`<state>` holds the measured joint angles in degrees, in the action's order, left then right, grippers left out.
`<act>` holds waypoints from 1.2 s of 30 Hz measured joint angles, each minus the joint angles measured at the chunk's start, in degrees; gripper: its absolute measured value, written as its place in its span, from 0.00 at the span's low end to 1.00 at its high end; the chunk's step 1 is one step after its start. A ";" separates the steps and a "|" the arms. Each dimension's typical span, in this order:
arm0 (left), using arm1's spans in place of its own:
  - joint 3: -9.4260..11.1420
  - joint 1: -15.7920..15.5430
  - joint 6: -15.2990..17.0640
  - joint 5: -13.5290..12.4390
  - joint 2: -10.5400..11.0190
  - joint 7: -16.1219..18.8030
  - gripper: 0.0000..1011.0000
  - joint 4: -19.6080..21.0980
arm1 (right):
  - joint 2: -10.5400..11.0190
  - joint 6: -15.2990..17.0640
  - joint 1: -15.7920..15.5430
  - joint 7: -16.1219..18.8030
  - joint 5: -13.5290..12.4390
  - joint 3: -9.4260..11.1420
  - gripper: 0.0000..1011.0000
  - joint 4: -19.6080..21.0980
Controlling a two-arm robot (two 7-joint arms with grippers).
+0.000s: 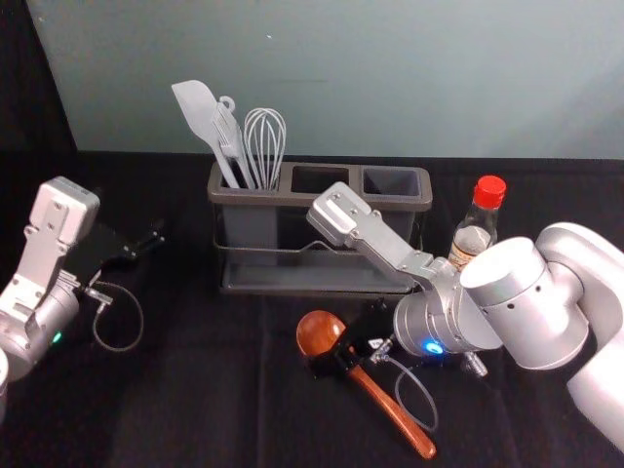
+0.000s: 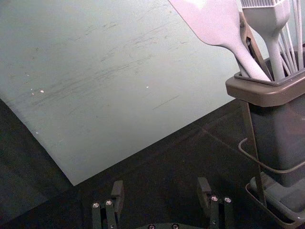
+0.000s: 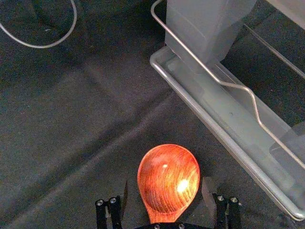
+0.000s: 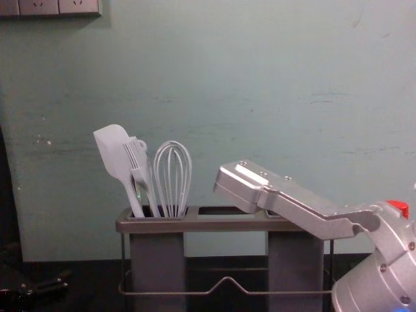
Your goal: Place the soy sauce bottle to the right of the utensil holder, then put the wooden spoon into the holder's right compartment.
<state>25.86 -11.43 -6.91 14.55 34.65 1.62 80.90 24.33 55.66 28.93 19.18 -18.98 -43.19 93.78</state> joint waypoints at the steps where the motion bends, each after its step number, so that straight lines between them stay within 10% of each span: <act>1: 0.00 0.00 0.00 0.00 0.00 0.00 0.99 0.00 | -0.12 -0.05 0.03 -0.01 0.14 -0.02 0.99 -0.12; 36: 0.00 0.00 0.00 0.00 0.00 0.00 0.99 0.00 | -3.74 -1.71 -0.27 1.20 4.75 0.68 0.99 -3.98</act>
<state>25.86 -11.43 -6.91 14.55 34.65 1.62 80.90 20.59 53.95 28.66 20.38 -14.23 -42.51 89.80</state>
